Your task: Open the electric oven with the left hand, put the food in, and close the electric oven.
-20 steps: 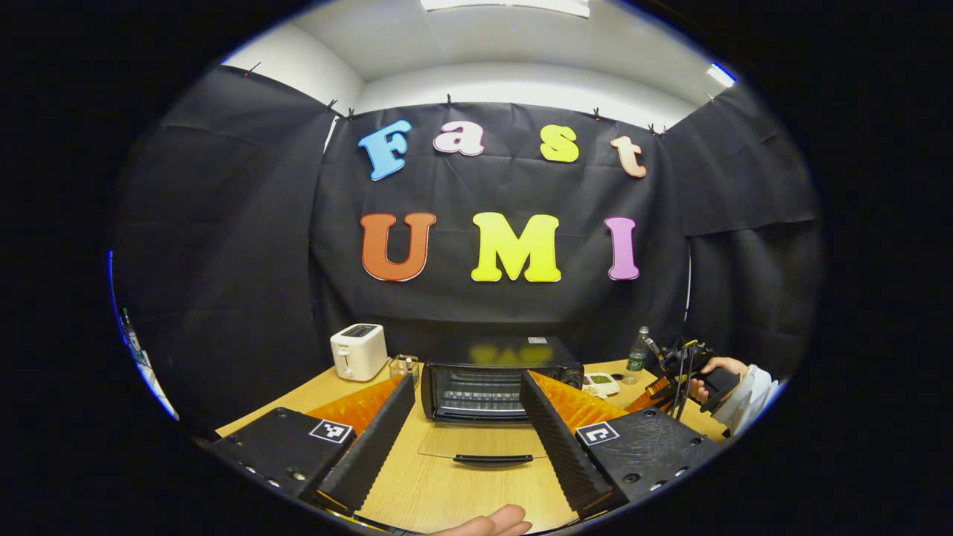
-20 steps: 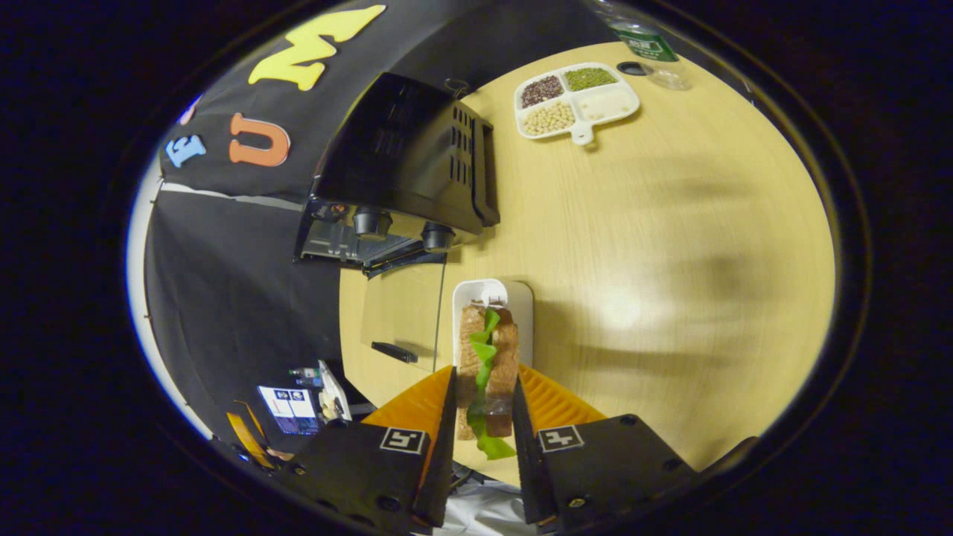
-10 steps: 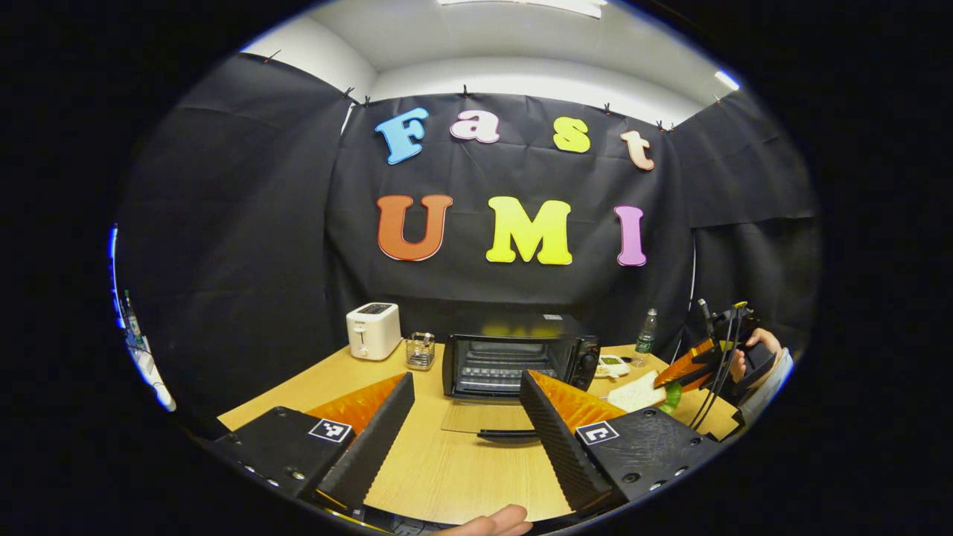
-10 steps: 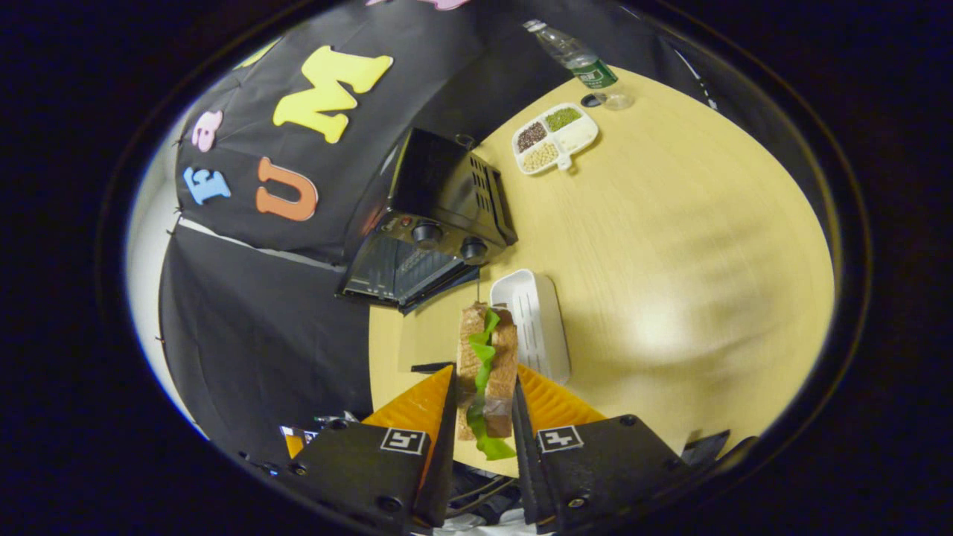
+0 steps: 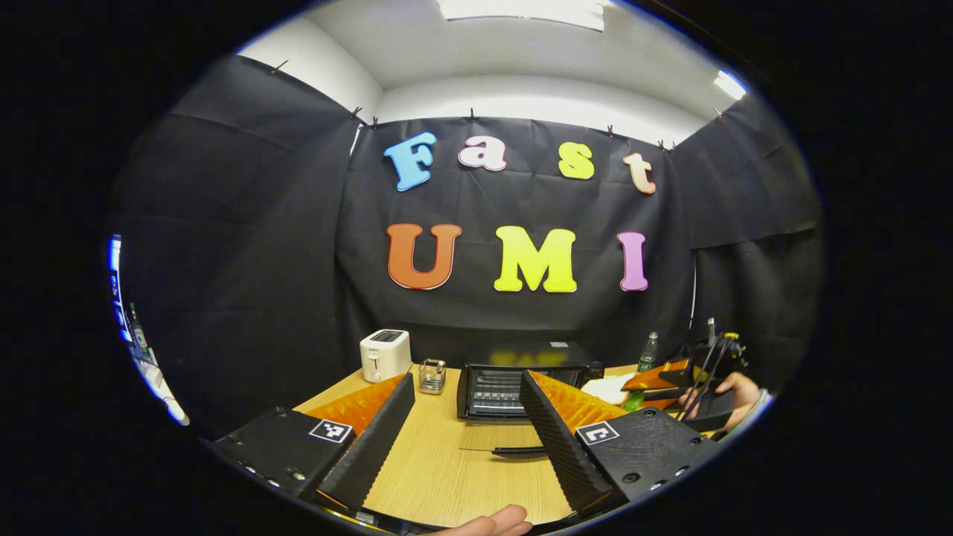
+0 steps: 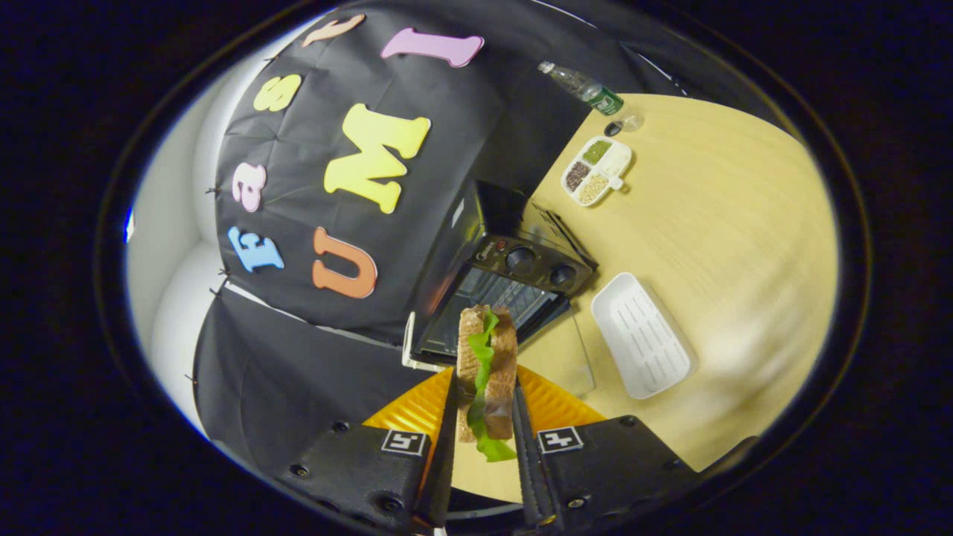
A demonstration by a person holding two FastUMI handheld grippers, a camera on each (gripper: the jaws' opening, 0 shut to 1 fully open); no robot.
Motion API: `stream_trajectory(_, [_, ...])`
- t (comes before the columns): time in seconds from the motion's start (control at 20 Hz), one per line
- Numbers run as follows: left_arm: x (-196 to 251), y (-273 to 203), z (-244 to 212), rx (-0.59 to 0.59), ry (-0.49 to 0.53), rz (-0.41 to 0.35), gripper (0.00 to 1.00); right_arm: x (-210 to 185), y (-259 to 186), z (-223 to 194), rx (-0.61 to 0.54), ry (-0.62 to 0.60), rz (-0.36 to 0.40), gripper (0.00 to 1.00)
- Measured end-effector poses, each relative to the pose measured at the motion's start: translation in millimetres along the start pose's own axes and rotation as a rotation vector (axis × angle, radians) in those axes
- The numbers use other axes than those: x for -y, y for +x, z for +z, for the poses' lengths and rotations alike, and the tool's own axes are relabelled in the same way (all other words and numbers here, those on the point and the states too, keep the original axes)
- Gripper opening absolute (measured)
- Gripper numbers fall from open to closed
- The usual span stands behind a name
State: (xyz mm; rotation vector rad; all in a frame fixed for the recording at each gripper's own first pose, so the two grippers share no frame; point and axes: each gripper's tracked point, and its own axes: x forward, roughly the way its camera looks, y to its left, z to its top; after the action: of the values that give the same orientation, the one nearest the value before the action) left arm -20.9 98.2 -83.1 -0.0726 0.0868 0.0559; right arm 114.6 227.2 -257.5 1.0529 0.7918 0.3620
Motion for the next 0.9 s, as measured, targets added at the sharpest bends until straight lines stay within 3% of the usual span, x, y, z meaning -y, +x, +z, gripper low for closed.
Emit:
stream_trajectory(0.15, [-2.6,-7.7,6.4,0.007,-0.015,-0.007,0.93,-9.0,43.9,-20.8,0.12,0.02,0.008,0.36])
stream_trajectory(0.3, [-15.2,-11.1,4.5,0.011,0.003,0.022,0.94,-25.3,97.9,-47.4,0.187,0.103,0.08,0.4])
stream_trajectory(0.4, [-26.1,-17.6,-4.5,-0.013,0.031,0.057,0.93,-31.5,129.8,-59.0,0.23,0.115,0.104,0.36])
stream_trajectory(0.6, [-26.9,-29.8,2.0,-0.001,0.04,0.069,0.93,-14.7,187.8,-54.4,0.326,0.101,0.014,0.4])
stream_trajectory(0.65, [-26.1,-32.1,6.5,0.005,0.035,0.064,0.93,-11.6,197.5,-44.5,0.352,0.105,0.005,0.36])
stream_trajectory(0.8, [-21.5,-32.1,8.5,0.007,0.039,0.041,0.93,-3.0,219.7,-12.1,0.448,0.077,-0.023,0.36])
stream_trajectory(0.9, [-26.0,-25.6,5.5,-0.001,0.056,0.05,0.93,4.6,239.1,-3.2,0.451,0.022,-0.054,0.35])
